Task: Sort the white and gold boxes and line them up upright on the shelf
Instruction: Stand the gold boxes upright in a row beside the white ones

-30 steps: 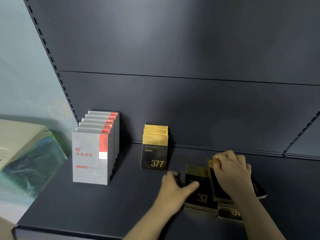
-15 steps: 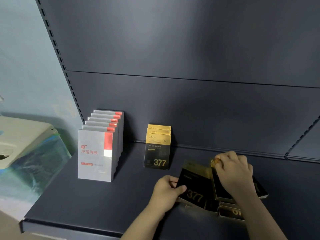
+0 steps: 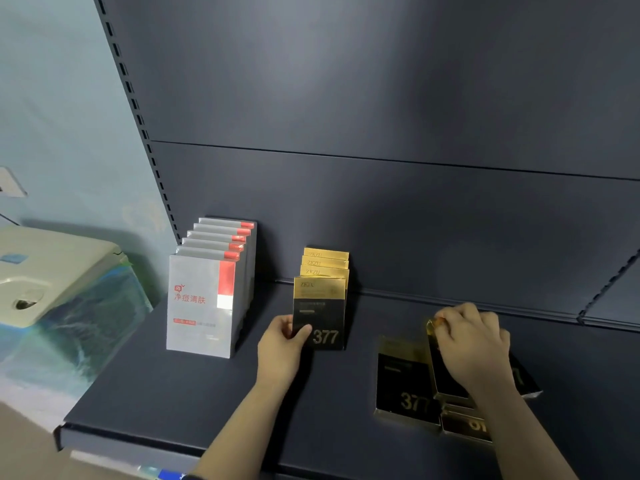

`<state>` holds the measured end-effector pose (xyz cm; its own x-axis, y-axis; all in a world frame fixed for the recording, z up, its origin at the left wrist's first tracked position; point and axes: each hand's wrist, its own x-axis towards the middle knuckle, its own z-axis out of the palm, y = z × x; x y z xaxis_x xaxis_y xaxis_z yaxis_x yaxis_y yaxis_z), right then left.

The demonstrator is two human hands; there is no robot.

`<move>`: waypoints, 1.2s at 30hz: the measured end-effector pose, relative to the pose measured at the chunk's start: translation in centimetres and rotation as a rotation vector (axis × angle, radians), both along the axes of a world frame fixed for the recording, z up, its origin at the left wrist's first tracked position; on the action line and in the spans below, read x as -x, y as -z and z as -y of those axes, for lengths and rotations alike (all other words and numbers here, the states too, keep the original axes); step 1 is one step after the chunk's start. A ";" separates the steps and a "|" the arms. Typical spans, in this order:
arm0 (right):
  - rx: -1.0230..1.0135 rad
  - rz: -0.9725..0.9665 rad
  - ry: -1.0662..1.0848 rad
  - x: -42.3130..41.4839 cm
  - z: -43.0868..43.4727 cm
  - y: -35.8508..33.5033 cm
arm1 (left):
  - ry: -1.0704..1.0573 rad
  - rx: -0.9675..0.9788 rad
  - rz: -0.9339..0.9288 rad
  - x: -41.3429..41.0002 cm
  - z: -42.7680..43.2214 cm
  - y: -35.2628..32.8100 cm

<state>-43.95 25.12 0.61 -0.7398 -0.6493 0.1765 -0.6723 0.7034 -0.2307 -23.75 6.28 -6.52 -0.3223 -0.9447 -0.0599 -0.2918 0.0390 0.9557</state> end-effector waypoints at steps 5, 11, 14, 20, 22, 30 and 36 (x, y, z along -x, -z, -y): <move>0.111 0.159 0.015 0.2 0.0 -0.7 | -0.188 0.254 0.163 0.8 -2.1 -1.3; 0.285 0.335 0.025 1.0 -2.1 -1.9 | 0.299 0.243 0.322 3.7 -10.0 -1.5; 0.164 0.222 0.079 1.3 -3.3 -1.6 | 0.444 0.258 0.667 5.7 -11.9 -0.6; 0.082 0.235 0.040 0.7 -3.6 -0.3 | 0.361 0.244 0.572 6.4 -12.9 0.2; 0.037 0.197 0.039 0.6 -3.3 -0.2 | 0.368 0.152 0.358 6.2 -12.9 -0.1; -0.072 0.096 0.034 0.8 -3.0 0.1 | 0.256 -0.147 -0.250 3.0 -9.3 -0.6; -0.055 0.087 0.057 0.7 -2.9 0.2 | 0.010 0.034 -0.202 -0.5 -3.5 -0.3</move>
